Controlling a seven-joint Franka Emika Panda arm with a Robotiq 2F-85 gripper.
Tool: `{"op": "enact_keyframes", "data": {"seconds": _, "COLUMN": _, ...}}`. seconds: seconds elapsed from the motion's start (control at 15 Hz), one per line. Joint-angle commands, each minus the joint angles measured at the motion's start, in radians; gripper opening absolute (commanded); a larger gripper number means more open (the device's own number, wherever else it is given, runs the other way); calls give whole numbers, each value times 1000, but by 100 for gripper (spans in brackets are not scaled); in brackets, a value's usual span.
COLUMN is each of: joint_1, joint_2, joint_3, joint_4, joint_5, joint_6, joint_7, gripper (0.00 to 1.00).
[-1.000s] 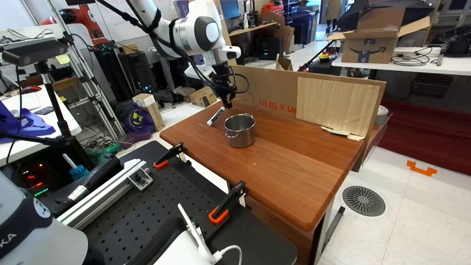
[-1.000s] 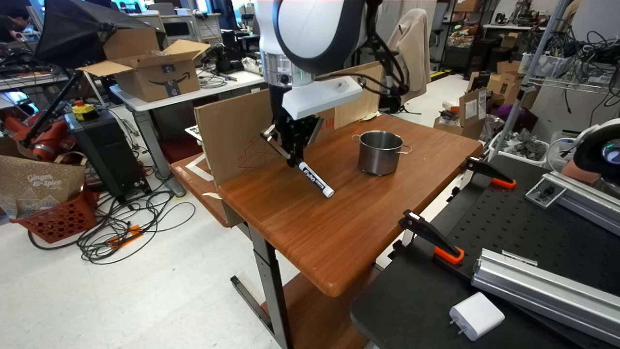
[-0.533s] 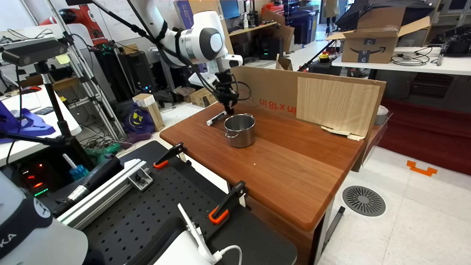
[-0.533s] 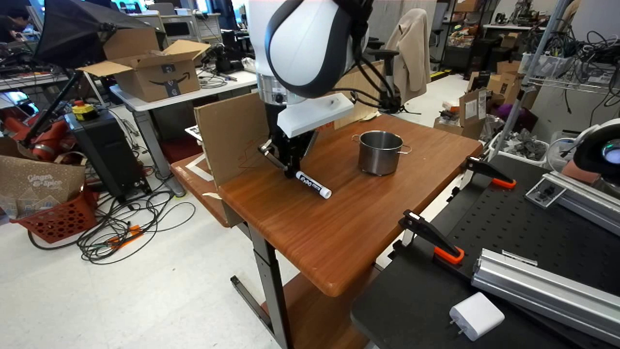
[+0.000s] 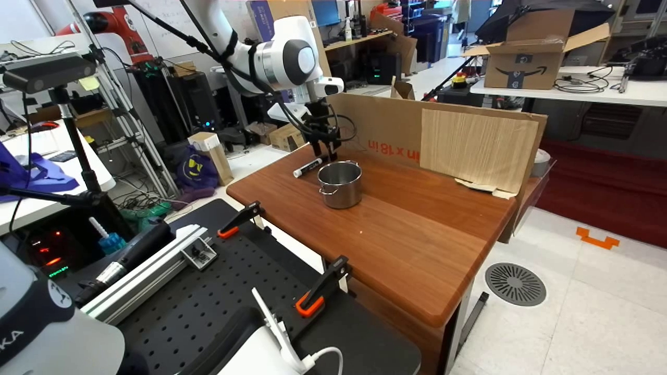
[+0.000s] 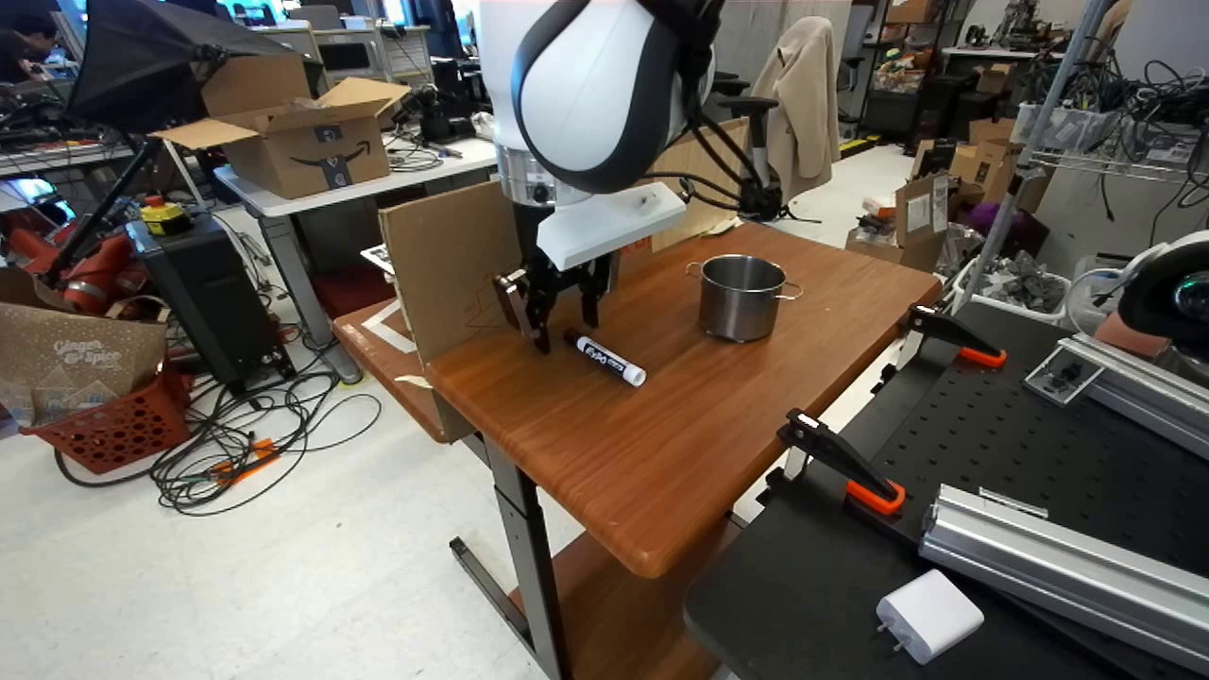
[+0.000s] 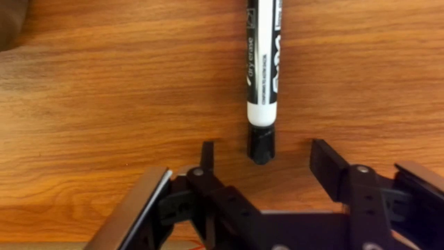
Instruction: Take the marker out of the pot and put it on the table
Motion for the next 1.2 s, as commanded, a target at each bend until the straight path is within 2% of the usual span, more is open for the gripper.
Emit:
{"op": "enact_keyframes", "data": {"seconds": 0.0, "joint_1": 22, "joint_2": 14, "joint_3": -22, "joint_4": 29, "joint_5": 26, "joint_6": -19, "joint_7": -10, "gripper": 99}}
{"op": "enact_keyframes", "data": {"seconds": 0.33, "joint_1": 13, "joint_2": -31, "joint_3": -11, "joint_4": -1, "joint_5": 39, "joint_6": -25, "joint_7": -17, "gripper": 100}}
{"op": "enact_keyframes", "data": {"seconds": 0.53, "joint_1": 8, "joint_2": -108, "joint_3": 4, "joint_4": -56, "joint_5": 49, "joint_6": -63, "joint_7": -32, "gripper": 100}}
{"op": "enact_keyframes", "data": {"seconds": 0.6, "joint_1": 15, "joint_2": -47, "joint_3": -10, "joint_4": -6, "joint_5": 37, "joint_6": -22, "joint_7": -19, "gripper": 100}}
{"op": "enact_keyframes", "data": {"seconds": 0.8, "joint_1": 12, "joint_2": -95, "joint_3": -3, "joint_4": -41, "joint_5": 35, "joint_6": -51, "joint_7": -19, "gripper": 100}}
{"op": "enact_keyframes", "data": {"seconds": 1.13, "joint_1": 12, "joint_2": -95, "joint_3": -3, "joint_4": -48, "joint_5": 35, "joint_6": -51, "joint_7": -19, "gripper": 100}}
